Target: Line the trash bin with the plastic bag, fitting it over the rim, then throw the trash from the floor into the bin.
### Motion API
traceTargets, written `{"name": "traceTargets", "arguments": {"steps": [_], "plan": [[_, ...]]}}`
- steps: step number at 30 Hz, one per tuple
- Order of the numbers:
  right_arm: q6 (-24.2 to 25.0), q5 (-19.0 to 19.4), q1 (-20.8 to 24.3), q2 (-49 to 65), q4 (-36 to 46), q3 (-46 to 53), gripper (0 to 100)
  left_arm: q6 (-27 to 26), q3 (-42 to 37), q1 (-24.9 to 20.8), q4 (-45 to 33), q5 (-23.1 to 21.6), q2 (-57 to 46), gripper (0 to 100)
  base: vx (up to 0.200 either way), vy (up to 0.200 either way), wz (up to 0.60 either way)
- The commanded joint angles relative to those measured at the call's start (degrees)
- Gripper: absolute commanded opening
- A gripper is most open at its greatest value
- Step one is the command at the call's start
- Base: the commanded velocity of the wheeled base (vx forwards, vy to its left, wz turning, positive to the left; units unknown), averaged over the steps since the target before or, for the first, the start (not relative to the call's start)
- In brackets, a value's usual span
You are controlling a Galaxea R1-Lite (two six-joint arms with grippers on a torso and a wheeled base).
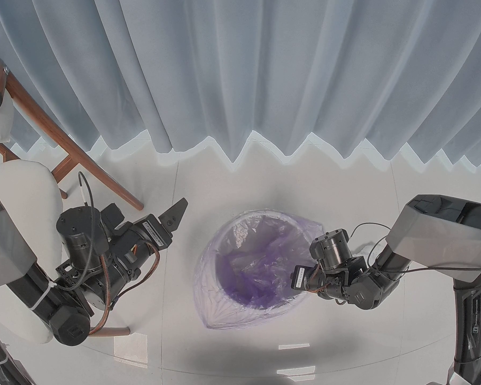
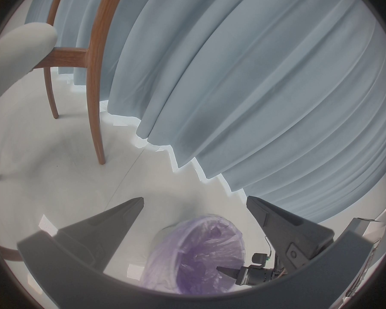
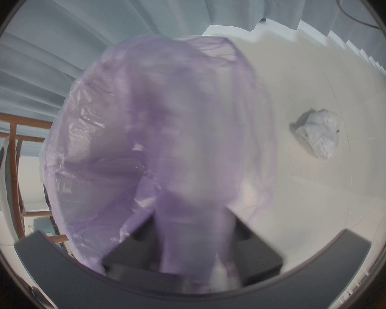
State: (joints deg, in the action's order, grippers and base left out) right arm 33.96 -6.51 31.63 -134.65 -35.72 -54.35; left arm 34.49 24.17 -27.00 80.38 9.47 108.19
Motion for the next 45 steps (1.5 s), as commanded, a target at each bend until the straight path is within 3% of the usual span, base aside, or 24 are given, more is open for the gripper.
{"name": "traceTargets", "arguments": {"steps": [1, 4, 10, 15, 18, 21, 25, 32, 38, 45], "plan": [[-1.5, 0.2, -0.3, 3.4, 0.2, 0.4, 0, 0.1, -0.8, 0.5, 0.0, -0.2, -2.5, 100, 0.0, 0.0, 0.0], [-4.3, 0.9, -1.7, 7.2, 0.3, 2.3, 0, 0.2, -0.8, 0.5, -0.5, -0.7, -4.7, 100, 0.0, 0.0, 0.0], [-13.4, 9.3, -4.7, 22.0, 6.5, 10.3, 0, 0.5, -1.9, -0.4, -2.0, -2.1, -8.0, 100, 0.0, 0.0, 0.0], [-13.5, 13.6, -5.7, 31.0, 10.2, 14.0, 0, 0.6, -7.9, -3.9, -2.8, -6.5, -11.1, 100, 0.0, 0.0, 0.0], [-13.0, 14.4, -6.1, 33.1, 10.4, 14.8, 0, 1.9, -10.9, -6.0, -2.8, -6.7, -11.7, 100, 0.0, 0.0, 0.0], [-13.0, 16.4, -6.7, 37.0, 11.9, 16.7, 0, 6.6, -12.8, -7.0, -2.7, -8.9, -13.1, 100, 0.0, 0.0, 0.0], [-13.0, 17.2, -6.8, 40.8, 15.2, 18.5, 0, 11.7, -14.6, -6.9, -3.0, -13.5, -14.3, 100, 0.0, 0.0, 0.0], [-13.0, 17.2, -6.6, 43.9, 16.3, 21.2, 0, 14.6, -17.6, -8.2, -3.0, -16.2, -17.8, 100, 0.0, 0.0, 0.0], [-13.0, 17.2, -6.4, 45.1, 16.3, 23.2, 0, 13.8, -21.9, -15.7, -3.0, -17.7, -19.0, 100, 0.0, 0.0, 0.0], [-13.1, 17.2, -6.3, 45.7, 16.2, 25.2, 0, 13.6, -21.7, -19.9, -3.0, -17.4, -16.4, 100, 0.0, 0.0, 0.0]]}}
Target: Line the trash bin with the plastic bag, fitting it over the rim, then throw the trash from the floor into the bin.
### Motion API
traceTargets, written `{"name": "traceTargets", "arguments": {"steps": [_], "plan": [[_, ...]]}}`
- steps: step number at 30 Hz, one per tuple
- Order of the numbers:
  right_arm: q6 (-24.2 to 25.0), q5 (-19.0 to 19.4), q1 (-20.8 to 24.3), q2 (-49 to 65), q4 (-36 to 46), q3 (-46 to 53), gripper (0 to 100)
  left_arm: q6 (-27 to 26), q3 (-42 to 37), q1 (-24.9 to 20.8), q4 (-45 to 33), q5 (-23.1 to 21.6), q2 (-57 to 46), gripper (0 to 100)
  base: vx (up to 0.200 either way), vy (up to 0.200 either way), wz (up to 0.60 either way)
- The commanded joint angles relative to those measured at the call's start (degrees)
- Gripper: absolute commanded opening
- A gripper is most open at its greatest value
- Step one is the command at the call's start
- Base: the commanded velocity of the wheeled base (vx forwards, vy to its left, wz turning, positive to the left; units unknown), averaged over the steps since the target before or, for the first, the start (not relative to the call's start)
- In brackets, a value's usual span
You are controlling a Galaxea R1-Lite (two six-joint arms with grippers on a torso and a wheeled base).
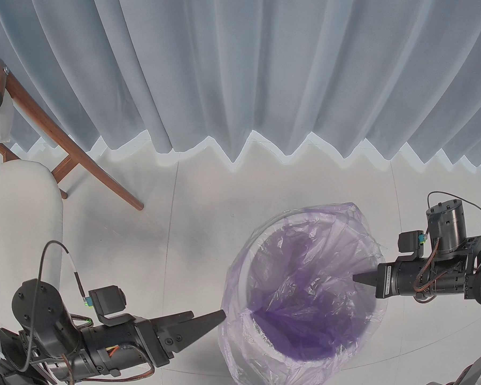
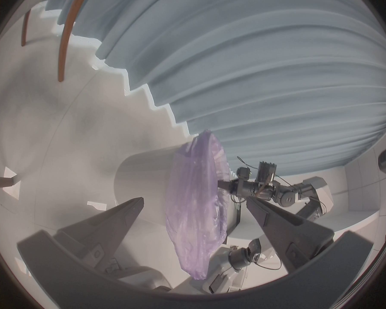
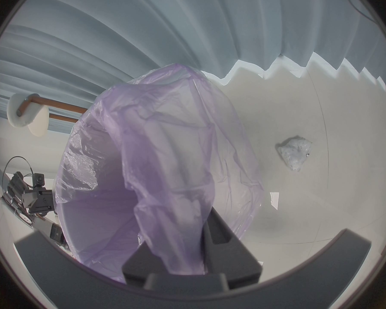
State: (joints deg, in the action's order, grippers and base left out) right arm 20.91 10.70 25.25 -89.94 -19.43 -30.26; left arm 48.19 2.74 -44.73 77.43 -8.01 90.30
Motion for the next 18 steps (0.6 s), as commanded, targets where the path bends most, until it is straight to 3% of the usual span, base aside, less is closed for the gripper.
{"name": "traceTargets", "arguments": {"steps": [1, 18], "plan": [[-0.1, 0.0, 0.1, 0.9, -0.1, 0.9, 0, -0.1, -0.2, -2.3, 0.2, 0.1, 2.2, 100, 0.0, 0.0, 0.0], [-0.2, -0.1, 0.9, 0.8, -0.4, 0.0, 0, 0.0, 4.6, -1.2, 0.3, 1.5, 7.6, 100, 0.0, 0.0, 0.0]]}}
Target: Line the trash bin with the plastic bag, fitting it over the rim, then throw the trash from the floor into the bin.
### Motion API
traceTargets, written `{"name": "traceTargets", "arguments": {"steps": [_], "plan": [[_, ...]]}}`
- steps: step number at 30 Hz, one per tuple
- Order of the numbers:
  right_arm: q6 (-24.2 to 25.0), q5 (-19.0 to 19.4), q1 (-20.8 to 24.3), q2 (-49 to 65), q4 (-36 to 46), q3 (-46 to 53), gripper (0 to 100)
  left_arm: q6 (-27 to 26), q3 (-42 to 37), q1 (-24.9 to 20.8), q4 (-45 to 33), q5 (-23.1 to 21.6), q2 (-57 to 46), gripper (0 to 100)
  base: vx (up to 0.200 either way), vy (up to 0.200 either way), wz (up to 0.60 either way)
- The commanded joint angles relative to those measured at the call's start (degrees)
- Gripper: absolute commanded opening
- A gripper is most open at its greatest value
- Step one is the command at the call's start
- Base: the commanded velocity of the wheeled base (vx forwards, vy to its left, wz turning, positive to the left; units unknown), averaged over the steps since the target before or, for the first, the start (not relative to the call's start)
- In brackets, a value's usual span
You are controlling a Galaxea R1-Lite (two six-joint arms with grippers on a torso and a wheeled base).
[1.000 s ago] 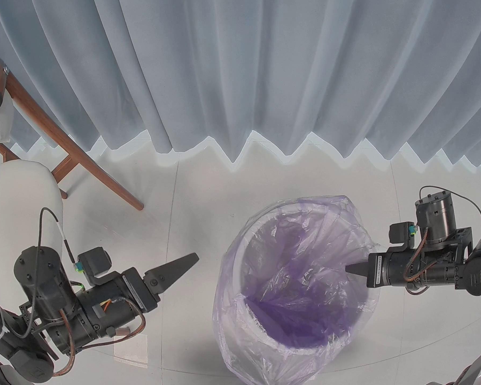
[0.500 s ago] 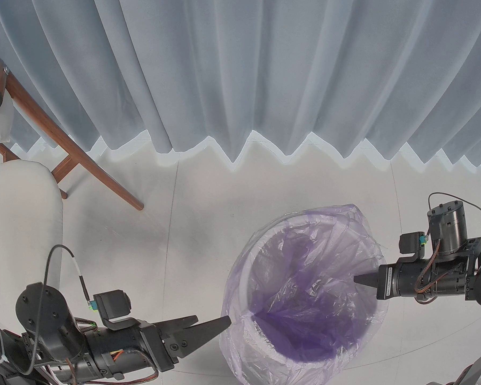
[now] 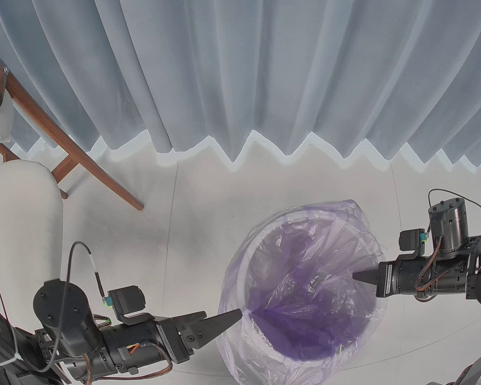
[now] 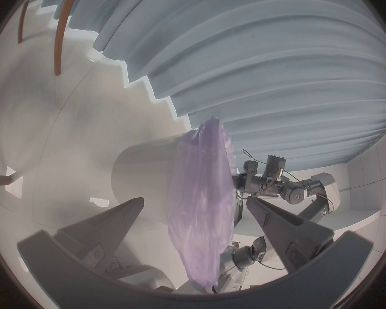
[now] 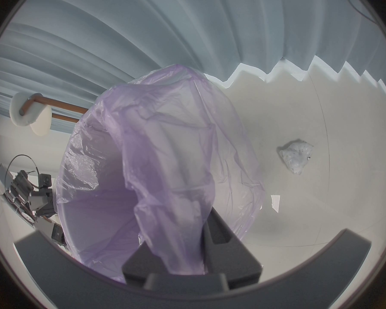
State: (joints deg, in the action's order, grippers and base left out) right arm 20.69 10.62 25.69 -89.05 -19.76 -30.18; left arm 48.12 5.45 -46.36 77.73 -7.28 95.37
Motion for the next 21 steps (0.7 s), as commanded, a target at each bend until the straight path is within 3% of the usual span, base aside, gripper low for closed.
{"name": "traceTargets", "arguments": {"steps": [1, 5, 6, 21], "plan": [[0.1, 0.0, 0.4, -0.1, -0.1, 0.0, 0, 0.0, 2.4, 0.8, 0.1, 1.0, 3.0, 100, 0.0, 0.0, 0.0], [0.1, 0.0, 0.4, -0.1, -0.2, -0.2, 0, 0.0, 4.3, 3.0, 0.3, 1.6, 5.4, 100, 0.0, 0.0, 0.0], [0.1, 0.0, 0.4, -0.1, -0.1, -0.5, 0, 0.0, 4.5, 3.6, 0.3, 1.6, 5.6, 0, 0.0, 0.0, 0.0], [0.6, 0.2, 0.4, -0.1, -0.3, -0.7, 0, 0.2, 5.0, 7.5, 0.3, 1.5, 5.7, 0, 0.0, 0.0, 0.0]]}}
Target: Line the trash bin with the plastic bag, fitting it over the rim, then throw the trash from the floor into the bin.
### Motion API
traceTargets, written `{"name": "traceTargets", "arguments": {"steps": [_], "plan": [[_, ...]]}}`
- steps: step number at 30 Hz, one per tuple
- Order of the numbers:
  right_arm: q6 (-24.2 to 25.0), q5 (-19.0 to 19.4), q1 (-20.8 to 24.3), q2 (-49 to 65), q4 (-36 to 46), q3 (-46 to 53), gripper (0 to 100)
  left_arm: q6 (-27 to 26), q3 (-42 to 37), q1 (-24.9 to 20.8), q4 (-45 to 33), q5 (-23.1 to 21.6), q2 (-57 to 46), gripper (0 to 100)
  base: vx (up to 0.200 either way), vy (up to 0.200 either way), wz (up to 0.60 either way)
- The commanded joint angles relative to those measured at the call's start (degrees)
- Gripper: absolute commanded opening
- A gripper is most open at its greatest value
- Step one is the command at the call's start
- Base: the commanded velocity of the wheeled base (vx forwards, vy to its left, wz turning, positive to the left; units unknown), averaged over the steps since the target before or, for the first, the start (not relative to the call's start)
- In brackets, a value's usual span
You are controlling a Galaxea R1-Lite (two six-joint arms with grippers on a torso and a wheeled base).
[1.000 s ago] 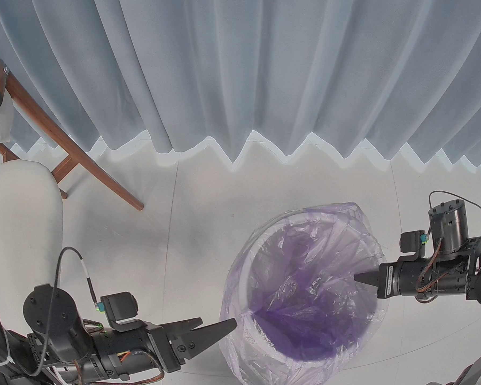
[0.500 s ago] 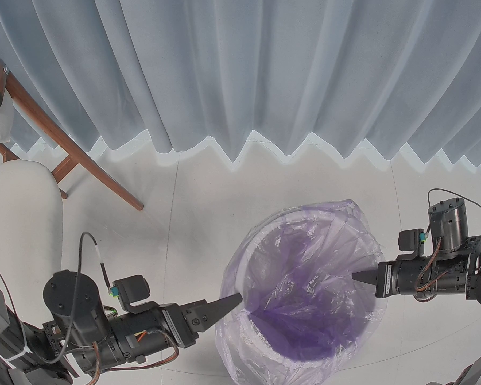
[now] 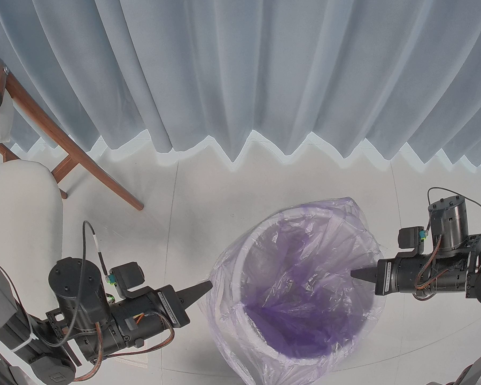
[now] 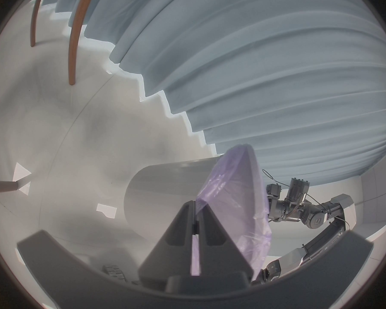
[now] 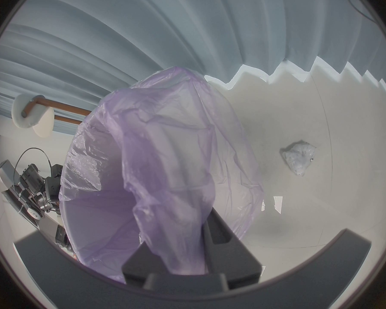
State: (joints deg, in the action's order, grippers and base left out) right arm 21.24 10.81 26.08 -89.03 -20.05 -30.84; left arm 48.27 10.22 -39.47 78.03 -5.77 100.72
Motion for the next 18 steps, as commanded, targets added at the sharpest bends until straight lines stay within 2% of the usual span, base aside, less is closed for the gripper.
{"name": "traceTargets", "arguments": {"steps": [1, 10, 16, 18], "plan": [[0.6, 0.5, 0.0, 0.0, -0.1, 0.0, 0, 0.1, 0.8, 1.7, 0.0, 0.0, 0.7, 0, 0.0, 0.0, 0.0], [3.2, 4.2, 0.7, 0.8, -4.3, 0.1, 0, 0.1, 2.7, 5.8, 0.6, 0.1, 5.9, 0, 0.0, 0.0, 0.0], [6.5, 4.5, 2.3, 0.7, -6.6, 0.1, 0, 0.1, 2.4, 5.4, 3.4, 0.8, 9.1, 0, 0.0, 0.0, 0.0], [7.8, 4.5, 2.3, 0.6, -7.3, -0.4, 0, 0.0, 2.2, 5.2, 5.7, 2.4, 10.9, 0, 0.0, 0.0, 0.0]]}}
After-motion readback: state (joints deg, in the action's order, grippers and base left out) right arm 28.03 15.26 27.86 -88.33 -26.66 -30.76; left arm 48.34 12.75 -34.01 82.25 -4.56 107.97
